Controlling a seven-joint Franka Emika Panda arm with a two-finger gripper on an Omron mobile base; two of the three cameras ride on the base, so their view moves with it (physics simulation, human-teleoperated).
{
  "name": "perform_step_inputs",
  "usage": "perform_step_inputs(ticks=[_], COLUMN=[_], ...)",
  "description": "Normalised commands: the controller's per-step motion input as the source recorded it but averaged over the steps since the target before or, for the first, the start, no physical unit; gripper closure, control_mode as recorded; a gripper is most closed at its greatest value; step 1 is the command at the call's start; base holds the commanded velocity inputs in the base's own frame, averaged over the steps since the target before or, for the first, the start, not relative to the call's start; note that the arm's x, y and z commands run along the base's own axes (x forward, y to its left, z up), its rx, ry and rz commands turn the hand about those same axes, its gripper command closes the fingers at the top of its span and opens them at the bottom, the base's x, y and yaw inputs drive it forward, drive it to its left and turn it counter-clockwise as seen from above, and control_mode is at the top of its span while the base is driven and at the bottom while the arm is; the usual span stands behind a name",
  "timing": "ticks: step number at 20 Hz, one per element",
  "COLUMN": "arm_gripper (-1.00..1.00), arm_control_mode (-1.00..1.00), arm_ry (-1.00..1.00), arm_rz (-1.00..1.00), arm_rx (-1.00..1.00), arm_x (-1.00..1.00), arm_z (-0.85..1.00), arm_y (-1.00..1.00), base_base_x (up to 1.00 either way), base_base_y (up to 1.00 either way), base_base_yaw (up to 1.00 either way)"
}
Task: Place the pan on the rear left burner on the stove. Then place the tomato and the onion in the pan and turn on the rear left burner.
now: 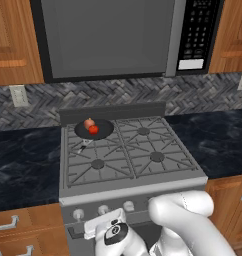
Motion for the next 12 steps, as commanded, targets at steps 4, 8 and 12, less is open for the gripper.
perform_step_inputs(ticks=[4, 8, 12], arm_gripper=[1.00, 1.00, 1.00], arm_control_mode=[-1.00, -1.00, -1.00], arm_ry=[0.00, 0.00, 0.05], arm_rz=[0.02, 0.03, 0.06], arm_rx=[-0.45, -0.47, -0.48], arm_x=[0.14, 0.16, 0.21], arm_z=[0.32, 0.31, 0.33], arm_y=[0.23, 0.21, 0.20], base_base_x=[0.00, 0.00, 0.00], base_base_y=[0.00, 0.00, 0.00], base_base_yaw=[0.00, 0.00, 0.00])
